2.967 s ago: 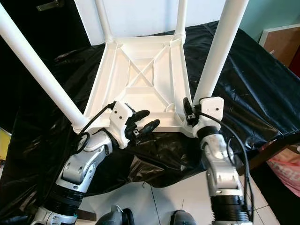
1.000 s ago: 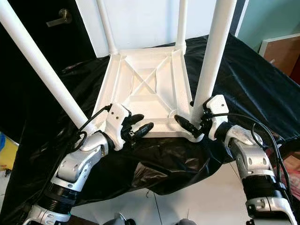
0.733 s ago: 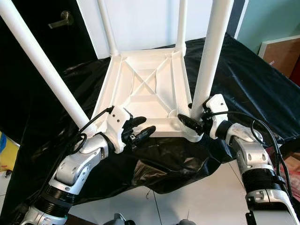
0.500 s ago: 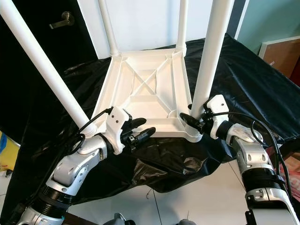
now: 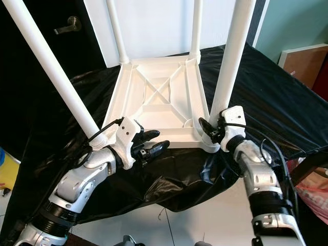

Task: Building children table

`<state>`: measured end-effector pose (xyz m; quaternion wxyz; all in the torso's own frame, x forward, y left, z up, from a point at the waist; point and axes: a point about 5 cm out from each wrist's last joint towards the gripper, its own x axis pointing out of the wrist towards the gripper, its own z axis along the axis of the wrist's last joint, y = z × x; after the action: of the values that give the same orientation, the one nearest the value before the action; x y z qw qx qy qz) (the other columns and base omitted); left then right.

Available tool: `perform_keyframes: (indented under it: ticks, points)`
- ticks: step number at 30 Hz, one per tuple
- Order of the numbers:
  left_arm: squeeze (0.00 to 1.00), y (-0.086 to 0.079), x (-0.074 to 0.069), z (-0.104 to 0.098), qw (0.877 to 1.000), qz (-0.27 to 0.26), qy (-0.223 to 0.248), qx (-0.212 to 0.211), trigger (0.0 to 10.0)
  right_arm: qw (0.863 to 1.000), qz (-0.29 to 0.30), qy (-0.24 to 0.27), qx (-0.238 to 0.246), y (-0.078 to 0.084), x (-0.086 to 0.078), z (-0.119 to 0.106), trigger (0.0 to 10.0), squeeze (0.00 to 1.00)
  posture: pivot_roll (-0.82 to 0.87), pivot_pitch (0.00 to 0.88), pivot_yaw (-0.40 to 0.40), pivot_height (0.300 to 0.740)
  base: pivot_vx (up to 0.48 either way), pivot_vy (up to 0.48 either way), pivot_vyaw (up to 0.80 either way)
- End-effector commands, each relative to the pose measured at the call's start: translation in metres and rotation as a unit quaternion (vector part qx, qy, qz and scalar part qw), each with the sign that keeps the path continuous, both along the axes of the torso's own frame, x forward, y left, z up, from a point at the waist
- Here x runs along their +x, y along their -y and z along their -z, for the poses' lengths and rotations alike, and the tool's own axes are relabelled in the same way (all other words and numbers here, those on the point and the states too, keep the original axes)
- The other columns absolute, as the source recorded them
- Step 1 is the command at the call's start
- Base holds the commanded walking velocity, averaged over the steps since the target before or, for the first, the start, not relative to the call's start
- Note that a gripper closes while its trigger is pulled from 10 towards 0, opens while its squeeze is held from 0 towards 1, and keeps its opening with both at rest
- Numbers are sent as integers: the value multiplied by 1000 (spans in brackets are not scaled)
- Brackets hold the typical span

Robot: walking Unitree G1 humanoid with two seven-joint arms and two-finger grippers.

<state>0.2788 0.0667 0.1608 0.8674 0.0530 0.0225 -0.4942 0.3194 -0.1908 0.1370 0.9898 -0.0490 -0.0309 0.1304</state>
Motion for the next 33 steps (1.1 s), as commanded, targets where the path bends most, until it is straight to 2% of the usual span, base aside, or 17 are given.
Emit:
perform_keyframes:
  ticks: [1,2,3,4,7,10,13,21,22,23,24,25,28,33]
  points:
    - [0,4,-8,1,995,104,-9,7,10000,998,50,-39,16,-3,-5,17,10000,0,-106,0,70,740,0,0,0]
    - [0,4,-8,1,995,104,-9,7,10000,998,50,-39,16,-3,-5,17,10000,0,-106,0,70,740,0,0,0]
    - [0,5,-7,2,994,104,-7,10,10000,995,92,-37,18,-6,-7,20,10000,0,-108,0,70,740,0,0,0]
    - [0,6,-5,2,994,105,-3,13,10000,986,161,-40,32,-12,-10,26,10000,0,-111,0,70,740,0,0,0]
    - [0,6,-5,2,994,105,-2,14,10000,982,178,-43,37,-14,-11,28,10000,0,-111,0,70,740,0,0,0]
    - [0,9,-3,0,994,106,1,12,10000,970,227,-57,67,-27,-13,35,10000,0,-99,0,65,740,0,0,0]
    - [0,9,-4,0,994,112,4,11,10000,970,220,-61,79,-39,-13,36,10000,0,-98,0,69,740,0,0,0]
    - [0,7,-2,0,994,110,6,13,10000,973,217,-46,71,-43,-14,27,10000,0,-96,0,66,740,0,0,0]
    - [0,7,-2,0,994,109,6,13,10000,973,219,-40,70,-43,-15,25,10000,957,-95,0,67,740,0,0,0]
    - [0,7,-2,0,994,109,6,13,10000,973,219,-40,70,-43,-15,25,10000,957,-95,0,67,740,0,0,0]
    - [0,7,-2,0,994,109,6,12,10000,972,222,-35,69,-43,-15,23,10000,1000,-95,0,67,740,0,0,0]
    - [0,7,-2,0,994,109,6,12,10000,972,222,-35,69,-43,-15,23,10000,1000,-95,0,67,740,0,0,0]
    - [0,8,-5,1,994,111,3,11,10000,977,200,8,78,-37,-18,10,10000,1000,-97,0,73,740,0,0,0]
    - [0,8,-6,2,994,112,1,11,10000,983,167,26,71,-28,-21,5,10000,1000,-104,0,71,740,0,0,0]
